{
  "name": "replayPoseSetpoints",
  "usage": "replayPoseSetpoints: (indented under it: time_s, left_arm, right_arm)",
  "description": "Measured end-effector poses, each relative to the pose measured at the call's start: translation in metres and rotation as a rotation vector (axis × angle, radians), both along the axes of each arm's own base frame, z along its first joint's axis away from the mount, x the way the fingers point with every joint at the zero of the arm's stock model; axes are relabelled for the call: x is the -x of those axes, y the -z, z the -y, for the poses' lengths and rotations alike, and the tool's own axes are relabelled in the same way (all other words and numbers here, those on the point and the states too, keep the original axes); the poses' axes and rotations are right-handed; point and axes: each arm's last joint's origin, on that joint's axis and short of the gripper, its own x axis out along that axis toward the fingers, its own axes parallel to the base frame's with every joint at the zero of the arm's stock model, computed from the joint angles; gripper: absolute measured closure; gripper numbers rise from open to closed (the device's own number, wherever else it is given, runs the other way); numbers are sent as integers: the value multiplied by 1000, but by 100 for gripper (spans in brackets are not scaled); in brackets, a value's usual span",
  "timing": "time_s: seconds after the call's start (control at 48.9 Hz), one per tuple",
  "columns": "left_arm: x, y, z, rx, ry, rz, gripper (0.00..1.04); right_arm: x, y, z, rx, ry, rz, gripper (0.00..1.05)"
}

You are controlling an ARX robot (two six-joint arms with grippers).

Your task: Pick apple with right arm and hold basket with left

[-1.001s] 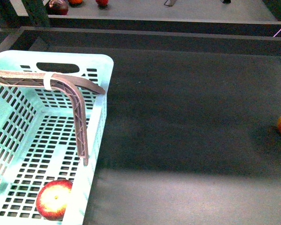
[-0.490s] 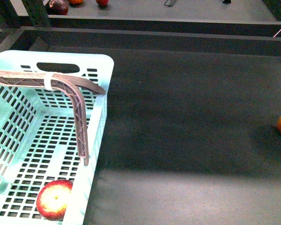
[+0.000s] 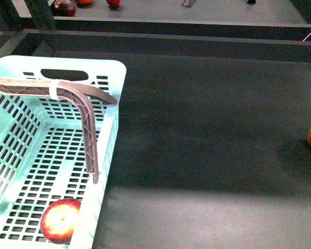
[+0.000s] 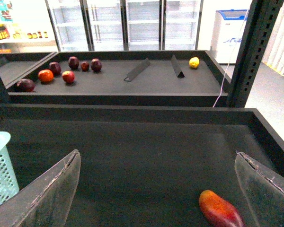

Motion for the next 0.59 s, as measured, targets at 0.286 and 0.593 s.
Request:
replayPoseSetpoints:
  time_s: [0.286, 0.593]
  left_arm:
    - [5, 0, 0, 0, 0, 0, 101]
    - [17, 3, 0, 0, 0, -5, 101]
  right_arm:
    - [0, 0, 0, 0, 0, 0, 9]
    - [0, 0, 0, 0, 0, 0, 9]
